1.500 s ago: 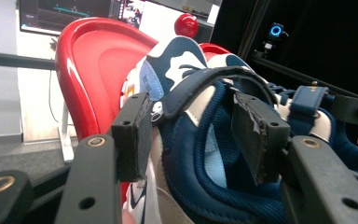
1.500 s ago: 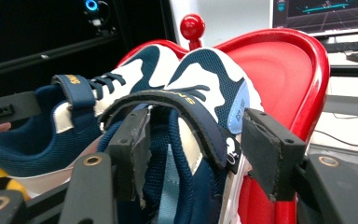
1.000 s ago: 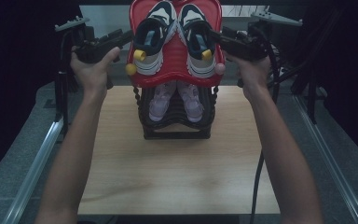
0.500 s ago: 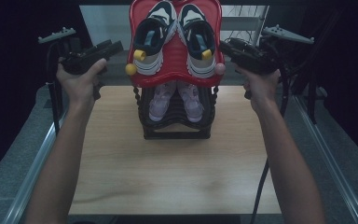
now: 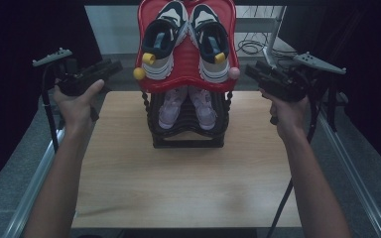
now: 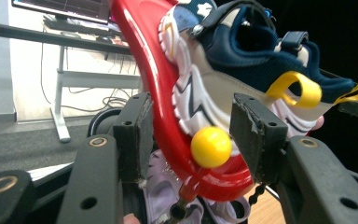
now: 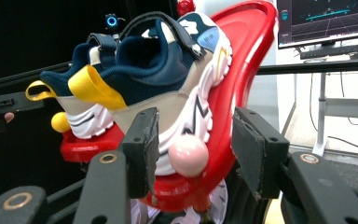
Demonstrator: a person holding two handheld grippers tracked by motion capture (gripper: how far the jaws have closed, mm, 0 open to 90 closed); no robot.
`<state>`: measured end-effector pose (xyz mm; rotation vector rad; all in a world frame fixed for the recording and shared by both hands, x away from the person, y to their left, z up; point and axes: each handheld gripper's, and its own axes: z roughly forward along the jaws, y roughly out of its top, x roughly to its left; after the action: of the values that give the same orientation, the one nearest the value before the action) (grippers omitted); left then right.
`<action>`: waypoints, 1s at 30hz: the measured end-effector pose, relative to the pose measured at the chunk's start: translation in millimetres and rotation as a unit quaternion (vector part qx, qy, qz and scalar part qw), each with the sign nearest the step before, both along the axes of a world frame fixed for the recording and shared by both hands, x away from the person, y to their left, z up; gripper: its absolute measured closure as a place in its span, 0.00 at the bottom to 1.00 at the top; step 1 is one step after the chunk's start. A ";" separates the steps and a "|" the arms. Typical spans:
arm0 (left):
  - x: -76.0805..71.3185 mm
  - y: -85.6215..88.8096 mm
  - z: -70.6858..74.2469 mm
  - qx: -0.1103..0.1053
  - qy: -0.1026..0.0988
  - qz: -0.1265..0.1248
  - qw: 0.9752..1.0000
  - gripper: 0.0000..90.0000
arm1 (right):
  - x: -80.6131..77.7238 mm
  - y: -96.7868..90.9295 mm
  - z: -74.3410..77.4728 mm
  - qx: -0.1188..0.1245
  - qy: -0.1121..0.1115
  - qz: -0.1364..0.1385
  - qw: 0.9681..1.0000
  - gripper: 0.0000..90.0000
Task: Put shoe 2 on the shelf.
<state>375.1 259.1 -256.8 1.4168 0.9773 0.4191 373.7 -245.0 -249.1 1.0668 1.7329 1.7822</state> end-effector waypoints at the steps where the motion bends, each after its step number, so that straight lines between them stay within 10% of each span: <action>1: -0.8 0.8 -2.2 0.001 0.001 -0.001 1.000 0.55 | -0.6 -1.2 -1.9 0.001 0.000 0.000 1.000 0.58; 30: -26.7 5.2 -97.8 0.014 0.062 -0.032 0.997 0.56 | -15.7 -22.3 -105.0 0.006 0.067 -0.001 0.998 0.59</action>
<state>348.4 264.3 -354.6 1.5102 1.0253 0.3020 358.0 -267.2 -354.1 1.2176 1.7998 1.7590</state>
